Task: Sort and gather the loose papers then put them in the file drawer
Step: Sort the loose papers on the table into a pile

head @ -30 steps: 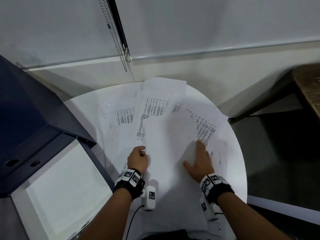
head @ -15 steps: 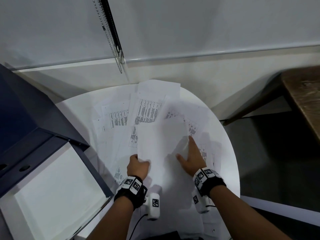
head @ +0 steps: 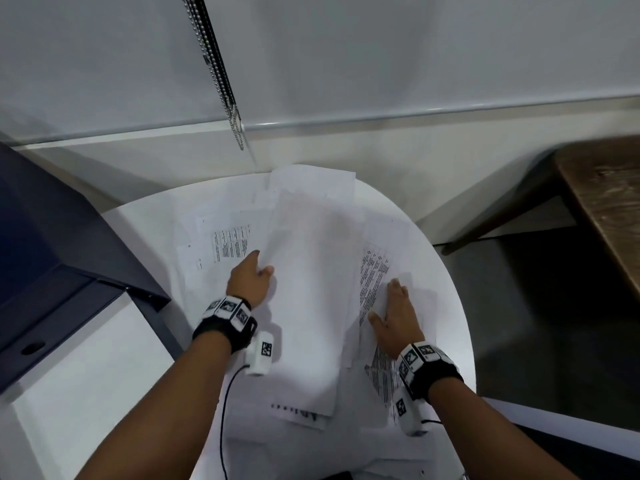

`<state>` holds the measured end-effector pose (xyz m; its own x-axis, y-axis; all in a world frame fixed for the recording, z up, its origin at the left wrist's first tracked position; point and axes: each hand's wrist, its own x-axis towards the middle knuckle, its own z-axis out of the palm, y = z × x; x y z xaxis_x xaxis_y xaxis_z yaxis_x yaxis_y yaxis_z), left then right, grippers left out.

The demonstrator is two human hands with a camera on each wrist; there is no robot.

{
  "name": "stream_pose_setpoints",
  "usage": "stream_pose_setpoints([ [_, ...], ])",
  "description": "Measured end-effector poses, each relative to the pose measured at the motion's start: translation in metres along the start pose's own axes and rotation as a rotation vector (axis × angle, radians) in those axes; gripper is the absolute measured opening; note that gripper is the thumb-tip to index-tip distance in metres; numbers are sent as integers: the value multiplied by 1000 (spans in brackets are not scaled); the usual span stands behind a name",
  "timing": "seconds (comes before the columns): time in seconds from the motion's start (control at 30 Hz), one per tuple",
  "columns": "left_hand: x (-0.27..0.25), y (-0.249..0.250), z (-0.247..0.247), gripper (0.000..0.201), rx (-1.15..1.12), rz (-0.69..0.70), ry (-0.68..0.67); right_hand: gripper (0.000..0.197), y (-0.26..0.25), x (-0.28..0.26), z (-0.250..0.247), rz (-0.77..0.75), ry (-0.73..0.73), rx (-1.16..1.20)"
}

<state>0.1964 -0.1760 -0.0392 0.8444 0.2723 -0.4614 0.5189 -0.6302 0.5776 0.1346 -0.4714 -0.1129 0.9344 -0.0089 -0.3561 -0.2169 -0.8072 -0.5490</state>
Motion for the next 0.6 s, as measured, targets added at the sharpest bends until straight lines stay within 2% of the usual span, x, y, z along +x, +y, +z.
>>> stream_pose_setpoints([
  [0.13,20,30,24,49,131,52,-68,81,-8,1,0,44,40,136],
  [0.23,14,39,41,60,110,27,-103,85,-22,1,0,83,32,205],
  [0.3,9,39,46,66,84,20,-107,90,-27,3,-2,54,16,273],
  [0.4,11,31,40,70,-13,-96,-127,86,-25,6,-7,9,-23,384],
  [0.5,12,22,28,66,-27,-168,-204,80,-28,4,-13,3,-115,493],
  [0.57,10,10,24,57,-44,-157,-194,78,-30,1,-15,-30,-143,529],
  [0.6,8,2,21,50,-66,-155,-159,77,-28,0,-16,-34,-110,486],
])
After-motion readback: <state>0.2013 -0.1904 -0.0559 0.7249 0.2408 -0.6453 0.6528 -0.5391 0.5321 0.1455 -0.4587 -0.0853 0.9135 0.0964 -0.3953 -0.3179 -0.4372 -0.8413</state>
